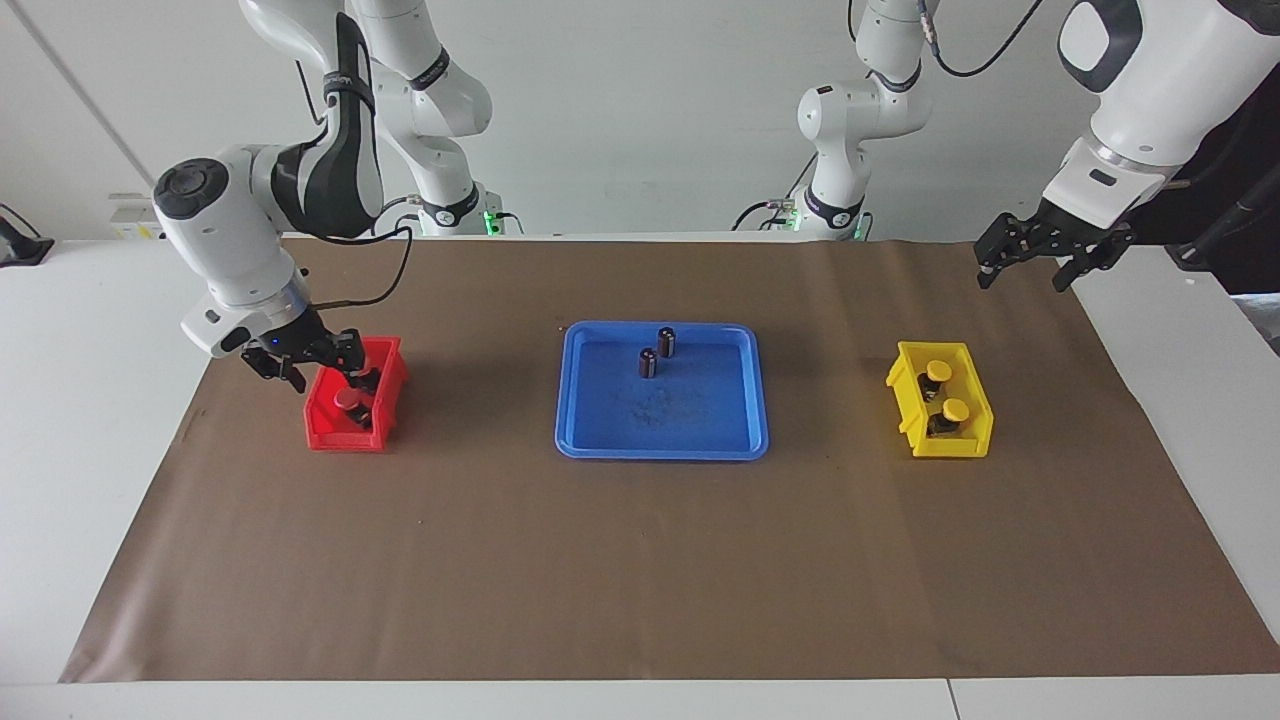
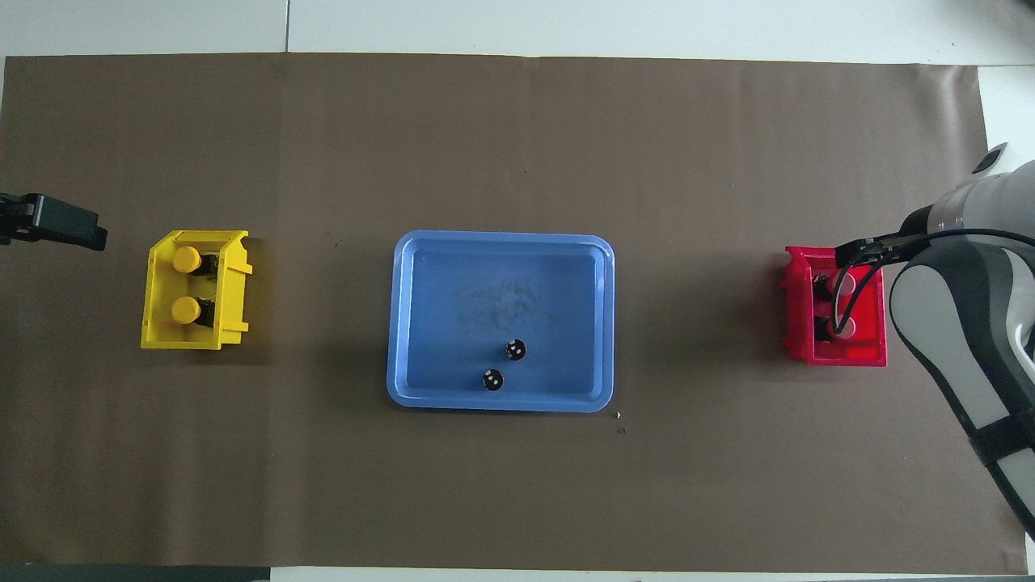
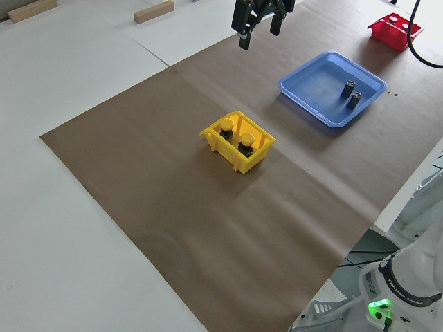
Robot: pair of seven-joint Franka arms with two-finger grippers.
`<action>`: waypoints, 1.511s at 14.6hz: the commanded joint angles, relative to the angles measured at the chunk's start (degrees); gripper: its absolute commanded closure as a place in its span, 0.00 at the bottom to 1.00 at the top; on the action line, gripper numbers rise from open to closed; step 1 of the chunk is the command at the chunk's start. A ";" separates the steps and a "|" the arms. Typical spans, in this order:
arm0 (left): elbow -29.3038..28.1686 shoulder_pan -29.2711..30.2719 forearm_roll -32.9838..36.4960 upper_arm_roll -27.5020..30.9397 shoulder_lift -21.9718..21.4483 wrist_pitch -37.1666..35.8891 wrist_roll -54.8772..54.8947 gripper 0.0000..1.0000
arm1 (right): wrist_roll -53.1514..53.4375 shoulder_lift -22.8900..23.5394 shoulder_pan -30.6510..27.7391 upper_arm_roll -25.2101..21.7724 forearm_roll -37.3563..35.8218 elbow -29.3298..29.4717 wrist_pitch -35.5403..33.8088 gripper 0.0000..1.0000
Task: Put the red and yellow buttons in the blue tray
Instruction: 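Reach the right gripper down and grasp a red button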
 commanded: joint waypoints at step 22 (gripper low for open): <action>-1.59 0.27 -0.57 0.02 -1.57 -0.44 -0.06 0.00 | -4.02 -2.69 -1.41 0.33 1.29 -13.19 13.73 0.34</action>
